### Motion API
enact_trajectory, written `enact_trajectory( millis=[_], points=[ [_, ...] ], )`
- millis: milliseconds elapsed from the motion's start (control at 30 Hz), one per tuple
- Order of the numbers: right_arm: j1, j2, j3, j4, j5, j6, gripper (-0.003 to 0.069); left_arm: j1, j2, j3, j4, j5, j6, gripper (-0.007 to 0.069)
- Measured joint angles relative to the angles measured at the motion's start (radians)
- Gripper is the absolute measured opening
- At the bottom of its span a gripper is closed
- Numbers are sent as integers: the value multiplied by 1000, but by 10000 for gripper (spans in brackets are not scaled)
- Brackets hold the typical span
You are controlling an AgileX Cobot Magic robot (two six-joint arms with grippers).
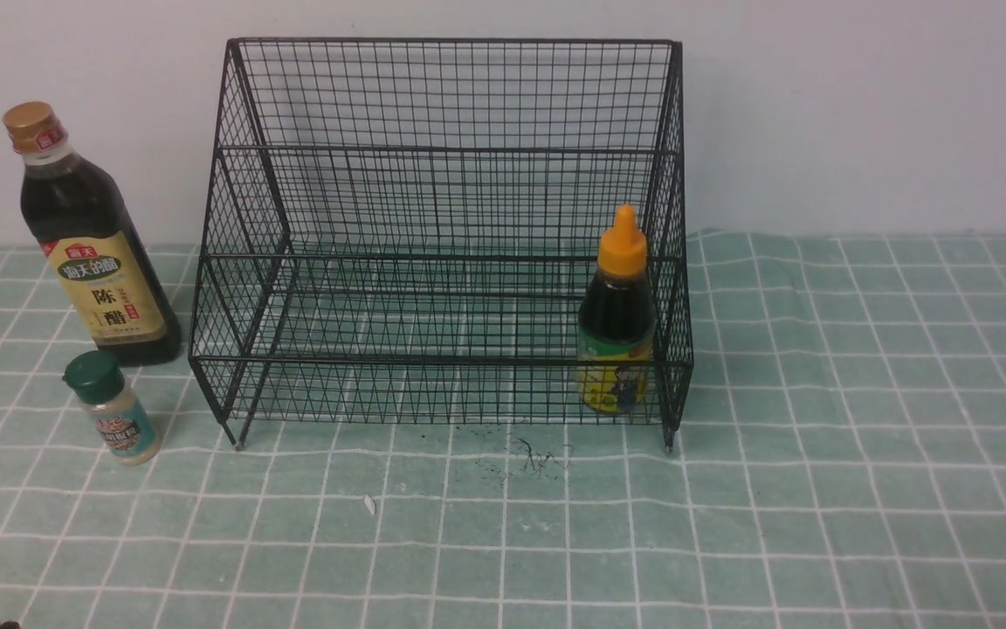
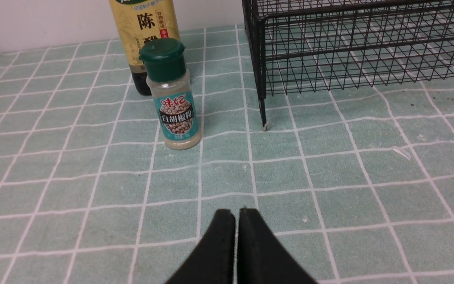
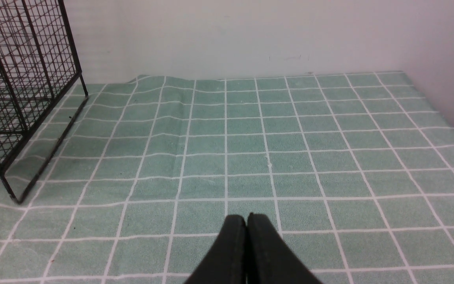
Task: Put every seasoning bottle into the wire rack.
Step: Use the left arm to grab the condiment bottle closest to it
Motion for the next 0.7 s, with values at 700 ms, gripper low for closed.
enact_trajectory(
  millis=[700],
  points=[
    [0,0,0,-1,0,0,-13,0,0,3,-331,-285,-92,-6]
  ],
)
